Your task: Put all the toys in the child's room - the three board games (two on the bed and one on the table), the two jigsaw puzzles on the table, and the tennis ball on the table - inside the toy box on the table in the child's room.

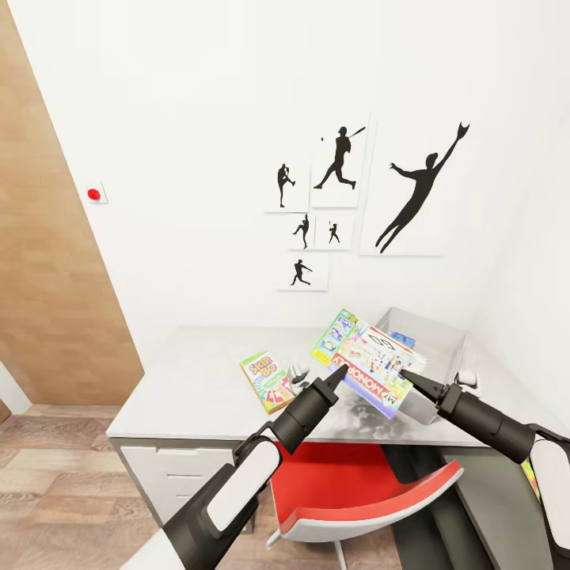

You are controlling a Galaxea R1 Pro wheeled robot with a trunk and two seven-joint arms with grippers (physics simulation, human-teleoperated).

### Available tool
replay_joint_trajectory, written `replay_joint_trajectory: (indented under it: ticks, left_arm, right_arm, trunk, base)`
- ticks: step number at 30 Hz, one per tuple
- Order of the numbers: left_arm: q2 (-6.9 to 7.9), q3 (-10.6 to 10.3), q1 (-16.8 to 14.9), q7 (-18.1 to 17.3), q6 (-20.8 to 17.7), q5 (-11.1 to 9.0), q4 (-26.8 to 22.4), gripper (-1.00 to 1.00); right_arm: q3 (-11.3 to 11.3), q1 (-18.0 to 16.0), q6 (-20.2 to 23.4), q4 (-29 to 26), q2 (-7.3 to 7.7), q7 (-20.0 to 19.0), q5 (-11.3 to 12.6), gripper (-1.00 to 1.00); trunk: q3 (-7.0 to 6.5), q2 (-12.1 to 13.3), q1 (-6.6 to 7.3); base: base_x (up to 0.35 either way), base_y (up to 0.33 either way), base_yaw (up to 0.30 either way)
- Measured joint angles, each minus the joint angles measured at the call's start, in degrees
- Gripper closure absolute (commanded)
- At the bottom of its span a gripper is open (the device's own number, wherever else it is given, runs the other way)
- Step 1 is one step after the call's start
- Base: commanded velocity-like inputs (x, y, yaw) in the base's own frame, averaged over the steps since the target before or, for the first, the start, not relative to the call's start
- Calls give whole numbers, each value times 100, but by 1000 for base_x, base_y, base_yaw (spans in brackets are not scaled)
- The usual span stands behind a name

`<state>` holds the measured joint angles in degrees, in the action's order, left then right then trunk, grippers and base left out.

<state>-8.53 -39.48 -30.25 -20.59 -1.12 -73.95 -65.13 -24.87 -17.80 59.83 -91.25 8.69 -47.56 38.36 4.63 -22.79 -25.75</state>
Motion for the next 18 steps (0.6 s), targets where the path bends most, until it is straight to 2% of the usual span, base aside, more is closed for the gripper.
replay_joint_trajectory:
  ticks: [18]
  left_arm:
    - [0,-4,0,39,1,9,-8,100]
  right_arm:
    - [-2,0,1,0,0,-2,-5,100]
  trunk:
    - [0,0,0]
  base:
    - [0,0,0]
